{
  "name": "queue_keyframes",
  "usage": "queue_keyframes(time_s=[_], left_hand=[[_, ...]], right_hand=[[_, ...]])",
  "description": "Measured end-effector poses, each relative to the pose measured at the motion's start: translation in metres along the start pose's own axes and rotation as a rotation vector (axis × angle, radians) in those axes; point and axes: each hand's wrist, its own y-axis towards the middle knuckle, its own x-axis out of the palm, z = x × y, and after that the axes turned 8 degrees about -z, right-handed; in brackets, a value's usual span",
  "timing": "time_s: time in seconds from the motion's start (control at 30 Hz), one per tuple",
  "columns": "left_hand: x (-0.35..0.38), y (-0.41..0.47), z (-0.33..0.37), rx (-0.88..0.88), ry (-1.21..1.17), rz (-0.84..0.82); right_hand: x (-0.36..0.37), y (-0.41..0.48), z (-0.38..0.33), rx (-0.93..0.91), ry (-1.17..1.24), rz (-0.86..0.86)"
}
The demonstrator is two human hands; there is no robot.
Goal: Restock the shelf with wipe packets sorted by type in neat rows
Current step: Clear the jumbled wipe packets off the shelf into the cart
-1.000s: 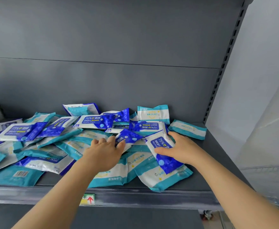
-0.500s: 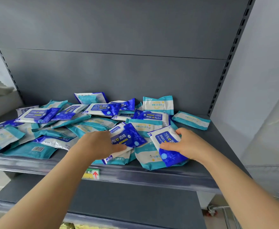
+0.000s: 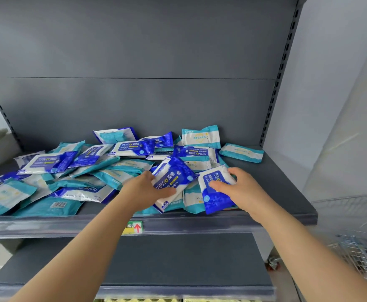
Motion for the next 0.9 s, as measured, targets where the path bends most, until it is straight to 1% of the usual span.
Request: queue_keyframes(time_s=[0.17,0.33,0.47,0.7,0.8,0.9], left_hand=[[-0.005,0.013,0.009,-0.032,-0.205,-0.091],[-0.001,0.019,0.021,0.082,-0.414,-0.195],[-0.003,0.020,0.027,0.130,-0.551,-0.279],[0.009,0.006,0.039,0.192,-0.847,-0.316],[0.017,-0.005,0.055,0.269,-0.870,-0.293],[0.026,-0.010,0.079,0.331,-0.875,-0.265]], right_hand=[[0.007,-0.006,0.000,0.046,0.222,0.043],[0.009,-0.008,-0.001,0.044,0.348,0.079],[0.006,-0.012,-0.006,0.009,0.407,0.154],[-0.020,-0.032,-0.007,-0.120,0.452,0.272],[-0.038,-0.046,-0.005,-0.143,0.427,0.295],[-0.056,-0.055,0.002,-0.165,0.460,0.319]])
